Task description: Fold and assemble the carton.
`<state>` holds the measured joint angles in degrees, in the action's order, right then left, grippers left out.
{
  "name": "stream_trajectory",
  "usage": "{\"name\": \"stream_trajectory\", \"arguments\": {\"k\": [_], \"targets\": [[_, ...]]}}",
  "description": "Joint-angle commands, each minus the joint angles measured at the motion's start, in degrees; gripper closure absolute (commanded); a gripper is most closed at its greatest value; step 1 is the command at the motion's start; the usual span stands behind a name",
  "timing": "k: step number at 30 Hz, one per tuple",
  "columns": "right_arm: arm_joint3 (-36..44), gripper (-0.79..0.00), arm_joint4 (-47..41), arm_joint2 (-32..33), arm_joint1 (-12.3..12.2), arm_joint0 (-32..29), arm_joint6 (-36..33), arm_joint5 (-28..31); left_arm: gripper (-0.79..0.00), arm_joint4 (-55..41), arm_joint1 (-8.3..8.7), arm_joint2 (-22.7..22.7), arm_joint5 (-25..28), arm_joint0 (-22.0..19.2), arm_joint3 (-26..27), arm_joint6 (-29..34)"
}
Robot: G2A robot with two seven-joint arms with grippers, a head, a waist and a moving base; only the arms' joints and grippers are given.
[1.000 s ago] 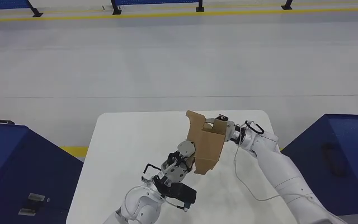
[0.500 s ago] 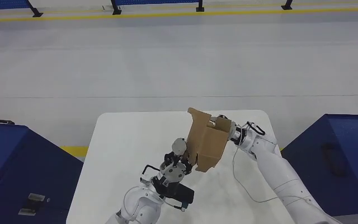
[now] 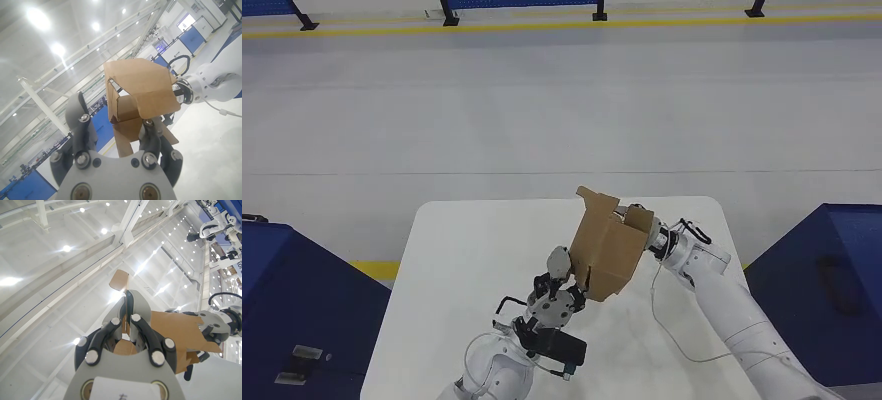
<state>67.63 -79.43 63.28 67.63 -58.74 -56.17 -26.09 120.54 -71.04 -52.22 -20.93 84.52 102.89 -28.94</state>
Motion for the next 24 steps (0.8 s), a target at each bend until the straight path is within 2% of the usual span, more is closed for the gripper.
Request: {"name": "stream_trajectory", "arguments": {"k": [1,2,4,5,9,10,11,19,24], "targets": [[0.0,0.000,0.3,-0.1,0.1,0.0,-0.1,0.1,-0.271,-0.2,-0.13,0.2,-0.1,0.1,0.0,0.1],[-0.1,0.000,0.4,-0.2,0.2,0.0,-0.2,0.0,-0.166,-0.6,-0.19,0.2,0.1,0.1,0.0,0.2],[-0.1,0.000,0.9,-0.3,0.2,0.0,-0.2,-0.1,-0.095,-0.6,-0.26,0.1,0.2,0.0,0.0,0.1],[-0.1,0.000,1.1,-0.3,0.2,0.0,-0.3,-0.2,0.000,-0.6,-0.30,0.1,0.2,0.0,0.0,0.0],[0.0,0.000,2.4,-0.5,0.3,0.0,-0.6,-0.8,0.000,-1.7,-0.44,-0.2,0.2,0.3,0.3,-0.3],[0.0,-0.296,2.8,-0.5,0.3,0.1,-0.4,-1.1,0.000,-1.8,-0.44,-0.4,0.3,0.3,0.3,-0.4],[0.0,-0.785,3.0,-0.5,0.3,0.1,-0.3,-1.3,0.000,-1.8,-0.45,-0.6,0.3,0.4,0.3,-0.5],[-3.4,-0.785,4.5,3.6,-0.7,0.5,-2.2,-2.8,0.000,-4.1,-0.38,-2.5,2.5,0.9,1.0,-0.6],[-5.8,-0.785,6.1,5.8,-1.4,1.0,-1.1,-3.7,0.000,-6.9,-0.22,-4.4,5.6,0.9,1.5,0.3]]}}
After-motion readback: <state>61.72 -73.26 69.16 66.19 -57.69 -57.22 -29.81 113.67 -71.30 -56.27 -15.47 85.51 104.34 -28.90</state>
